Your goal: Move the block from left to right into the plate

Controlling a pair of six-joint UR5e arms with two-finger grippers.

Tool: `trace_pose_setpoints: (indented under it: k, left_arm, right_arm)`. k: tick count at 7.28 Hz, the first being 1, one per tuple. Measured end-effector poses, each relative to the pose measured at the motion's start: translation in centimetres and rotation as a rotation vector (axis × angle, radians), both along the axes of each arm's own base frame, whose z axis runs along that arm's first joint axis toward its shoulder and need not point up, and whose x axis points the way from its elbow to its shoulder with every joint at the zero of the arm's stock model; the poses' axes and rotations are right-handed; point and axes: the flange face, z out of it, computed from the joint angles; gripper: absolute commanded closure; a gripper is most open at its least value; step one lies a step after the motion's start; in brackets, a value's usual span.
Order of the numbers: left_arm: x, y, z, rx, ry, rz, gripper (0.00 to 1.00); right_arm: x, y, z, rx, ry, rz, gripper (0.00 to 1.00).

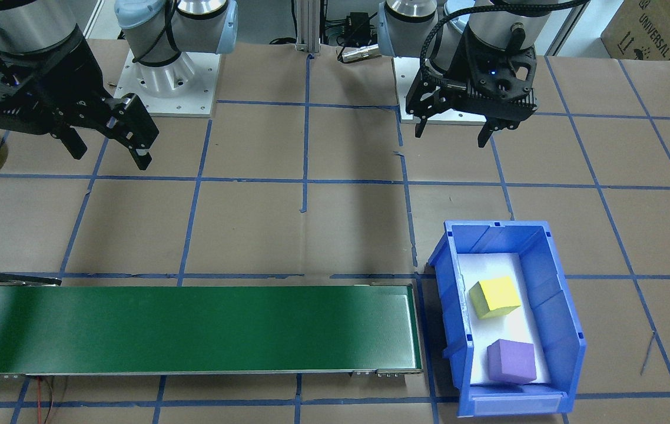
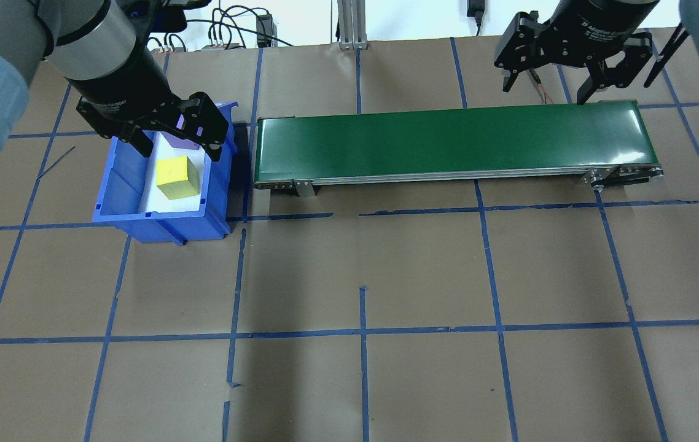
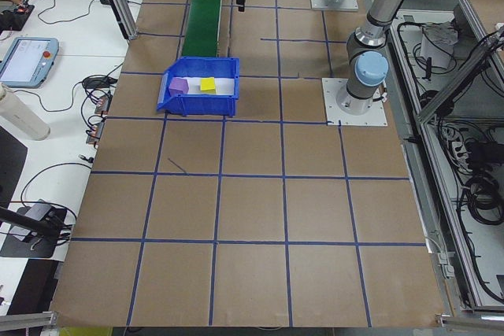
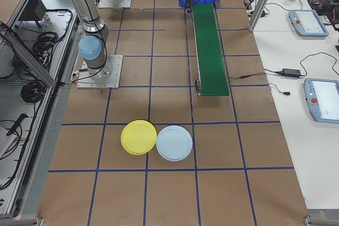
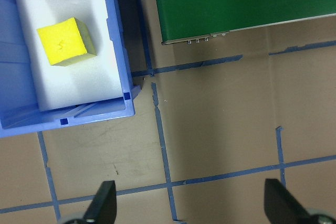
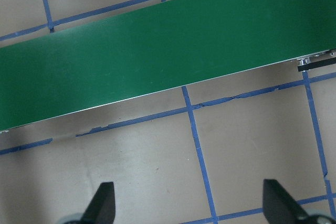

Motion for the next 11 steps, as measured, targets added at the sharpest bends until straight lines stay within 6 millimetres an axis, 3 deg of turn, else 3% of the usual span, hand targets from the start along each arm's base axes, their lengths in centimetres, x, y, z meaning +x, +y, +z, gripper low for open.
trace_pose_setpoints:
  k: [4,6,7,8,10,11]
  left_arm:
    - [0.4,-0.1,-0.2,0.002,0.001,-0.019,0.00]
    - [2.2,-0.7,-1.1,0.010,-0.002,-0.079,0.00]
    - [4.1,-2.2,-2.0,0.008,-0.004,-0.141,0.00]
    - [6.8,-4.9,-3.5,-0.014,-0.009,-0.220,0.00]
    - [11.6,-10.9,-8.1,-0.082,-0.037,-0.370,0.00]
    - [12.5,-12.6,-10.7,-0.090,-0.052,-0.513,0.00]
  right_arm:
    - [0.0,0.0,0.0,0.000,0.000,0.001,0.00]
    - [0.0,0.0,-0.1,0.002,0.000,0.001,0.00]
    - [0.1,0.0,-0.1,0.002,0.000,0.002,0.00]
    - [0.1,0.0,-0.2,0.003,0.000,0.002,0.00]
    - [0.0,0.0,-0.2,0.005,0.000,0.001,0.00]
    - [0.0,0.0,-0.2,0.004,0.000,0.000,0.00]
